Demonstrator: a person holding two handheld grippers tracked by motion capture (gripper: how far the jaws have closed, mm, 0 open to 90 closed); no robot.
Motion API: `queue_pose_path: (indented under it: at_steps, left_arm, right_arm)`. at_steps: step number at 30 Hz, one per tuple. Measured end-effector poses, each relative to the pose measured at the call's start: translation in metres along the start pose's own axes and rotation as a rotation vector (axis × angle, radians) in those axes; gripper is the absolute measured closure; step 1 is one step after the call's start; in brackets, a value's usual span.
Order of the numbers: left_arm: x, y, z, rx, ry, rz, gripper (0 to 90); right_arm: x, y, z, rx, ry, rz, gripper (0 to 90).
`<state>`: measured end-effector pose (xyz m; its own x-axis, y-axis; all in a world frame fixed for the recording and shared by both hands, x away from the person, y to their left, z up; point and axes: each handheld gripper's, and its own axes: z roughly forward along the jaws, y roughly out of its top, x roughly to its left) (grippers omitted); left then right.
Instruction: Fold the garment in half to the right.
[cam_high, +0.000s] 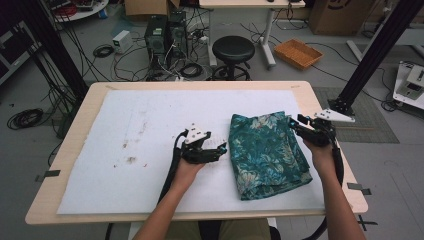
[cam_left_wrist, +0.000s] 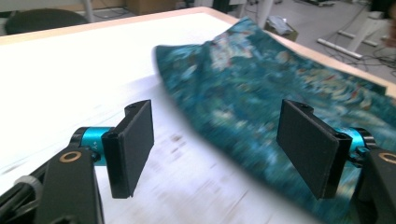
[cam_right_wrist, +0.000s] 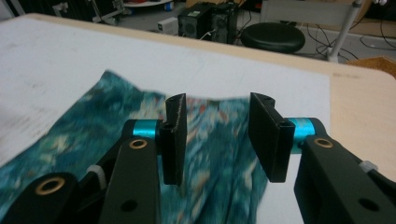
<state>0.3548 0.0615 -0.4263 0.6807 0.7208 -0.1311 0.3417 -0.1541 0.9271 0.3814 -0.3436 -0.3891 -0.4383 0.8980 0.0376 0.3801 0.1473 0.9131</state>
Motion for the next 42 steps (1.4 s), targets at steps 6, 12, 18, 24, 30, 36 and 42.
queue_pose_path:
  at_steps: [6,12,18,24,30,36,42]
  left_arm:
    - [0.028,-0.015,-0.022,-0.050,0.006,-0.065,23.2]
    - [0.049,-0.026,-0.044,-0.064,0.024,-0.082,23.2]
    - [0.062,-0.036,-0.063,-0.040,0.039,-0.078,23.2]
    - [0.063,-0.042,-0.079,-0.054,0.032,-0.090,23.2]
    - [0.061,-0.042,-0.083,-0.071,0.029,-0.097,23.4]
    - [0.062,-0.043,-0.082,-0.073,0.031,-0.107,23.7]
    - [0.062,-0.043,-0.082,-0.066,0.032,-0.109,23.8]
  right_arm:
    - [0.005,-0.032,-0.023,0.042,0.008,-0.018,52.1]
    - [0.013,-0.047,-0.028,0.072,0.051,-0.038,35.5]
    - [0.023,-0.050,-0.024,0.183,0.082,-0.103,56.4]
    - [0.027,-0.064,-0.028,0.324,-0.017,-0.155,61.2]
    - [0.032,-0.066,-0.032,0.319,-0.031,-0.219,88.1]
    - [0.032,-0.061,-0.040,0.266,-0.152,-0.227,88.3]
    - [0.029,-0.055,-0.052,0.201,-0.149,-0.189,88.2]
